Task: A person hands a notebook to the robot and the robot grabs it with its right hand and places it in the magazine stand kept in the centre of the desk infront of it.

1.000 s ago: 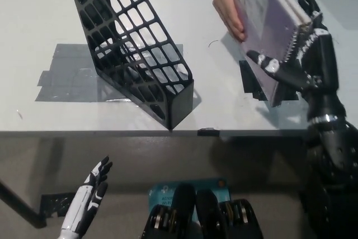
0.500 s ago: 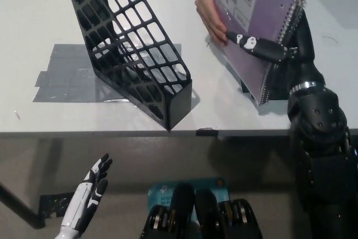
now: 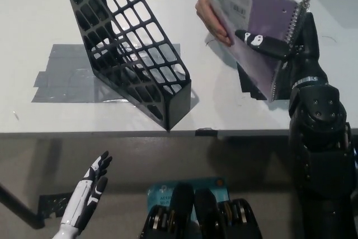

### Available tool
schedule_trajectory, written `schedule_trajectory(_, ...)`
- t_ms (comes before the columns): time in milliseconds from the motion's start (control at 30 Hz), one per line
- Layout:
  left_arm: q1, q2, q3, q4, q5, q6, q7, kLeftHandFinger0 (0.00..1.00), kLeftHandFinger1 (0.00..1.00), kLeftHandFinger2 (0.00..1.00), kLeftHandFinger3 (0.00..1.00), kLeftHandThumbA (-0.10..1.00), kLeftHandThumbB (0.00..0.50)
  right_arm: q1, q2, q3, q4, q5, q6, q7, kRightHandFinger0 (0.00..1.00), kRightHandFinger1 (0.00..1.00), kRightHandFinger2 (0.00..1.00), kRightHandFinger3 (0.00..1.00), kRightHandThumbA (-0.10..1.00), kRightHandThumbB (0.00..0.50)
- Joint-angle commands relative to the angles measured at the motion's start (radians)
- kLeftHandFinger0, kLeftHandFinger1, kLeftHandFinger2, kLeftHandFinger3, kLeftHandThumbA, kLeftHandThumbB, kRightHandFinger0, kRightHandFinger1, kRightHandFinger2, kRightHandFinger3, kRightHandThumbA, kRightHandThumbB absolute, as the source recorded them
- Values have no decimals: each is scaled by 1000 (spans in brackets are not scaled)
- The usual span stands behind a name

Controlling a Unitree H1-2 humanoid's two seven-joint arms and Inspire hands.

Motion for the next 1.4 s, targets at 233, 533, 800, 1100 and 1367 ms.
schedule_trajectory(233, -8, 17, -2, -10, 4, -37, 16, 1000, 1000, 1000, 1000, 1000, 500, -42, 32, -76, -66, 194, 2, 64, 0, 0, 0, 0, 970, 40)
schedule_trajectory(533, -7, 19, -6, -10, 9, -37, 21, 1000, 1000, 1000, 1000, 1000, 500, -69, 81, -188, -186, 438, 61, 101, 0, 0, 0, 0, 931, 38)
schedule_trajectory(800, 1, 11, -9, -9, 5, -37, 24, 1000, 1000, 1000, 1000, 1000, 500, -93, 101, -213, -293, 584, 62, 17, 0, 0, 0, 0, 950, 33)
schedule_trajectory(1100, 13, 16, -11, -14, 11, -37, 27, 1000, 1000, 1000, 1000, 1000, 500, -137, 130, -189, -366, 569, 62, -30, 0, 0, 0, 0, 957, 22)
schedule_trajectory(1367, 17, 14, -10, -10, 8, -37, 30, 1000, 1000, 1000, 1000, 1000, 500, -212, 180, -188, -371, 558, 42, -71, 0, 0, 0, 0, 925, 9)
